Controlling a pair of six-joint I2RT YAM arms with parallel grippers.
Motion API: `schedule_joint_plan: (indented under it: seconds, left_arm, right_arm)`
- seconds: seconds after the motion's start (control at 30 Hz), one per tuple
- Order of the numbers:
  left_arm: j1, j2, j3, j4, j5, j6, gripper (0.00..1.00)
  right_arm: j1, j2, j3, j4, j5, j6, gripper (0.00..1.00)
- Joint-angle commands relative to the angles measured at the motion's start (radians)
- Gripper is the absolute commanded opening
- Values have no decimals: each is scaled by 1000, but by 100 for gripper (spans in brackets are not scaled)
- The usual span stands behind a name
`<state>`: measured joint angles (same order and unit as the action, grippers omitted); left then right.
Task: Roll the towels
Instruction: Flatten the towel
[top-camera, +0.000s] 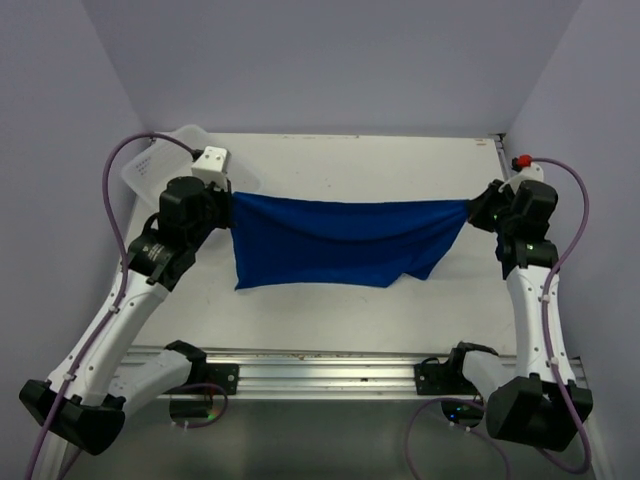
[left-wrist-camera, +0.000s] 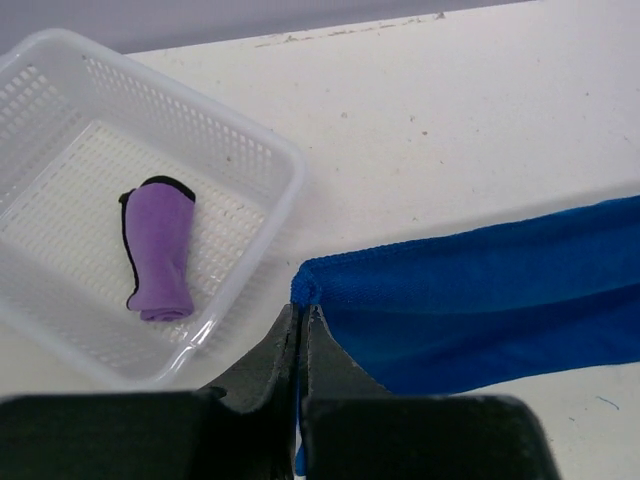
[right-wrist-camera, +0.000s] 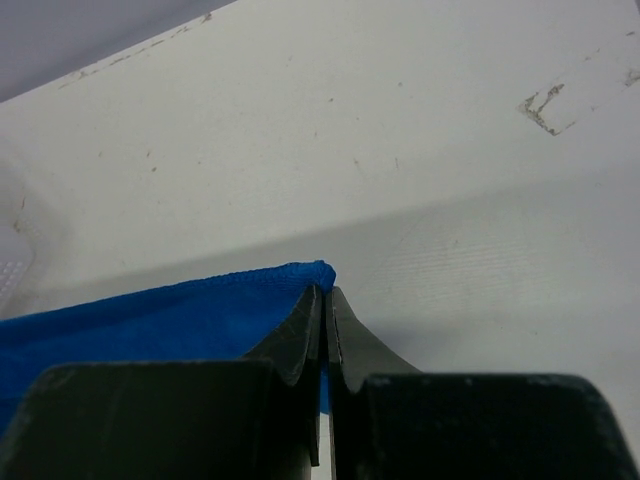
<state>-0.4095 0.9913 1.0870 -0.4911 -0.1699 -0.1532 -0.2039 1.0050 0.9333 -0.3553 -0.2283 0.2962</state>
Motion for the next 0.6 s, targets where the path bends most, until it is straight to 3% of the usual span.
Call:
schedule_joint_plan:
  seconds: [0.0,0.3,0.57]
  left_arm:
    - [26,-54,4,34,-35,24,0]
    - [35,-88,40,43,-115,35,0]
    - [35,-138,28,69,-118,47,0]
  right_arm:
    - [-5,-31,76,-39,-26,12,0]
    - [-3,-74,176,-88,-68,-2,0]
    - [-5,-100,288,-247,-106,-61,0]
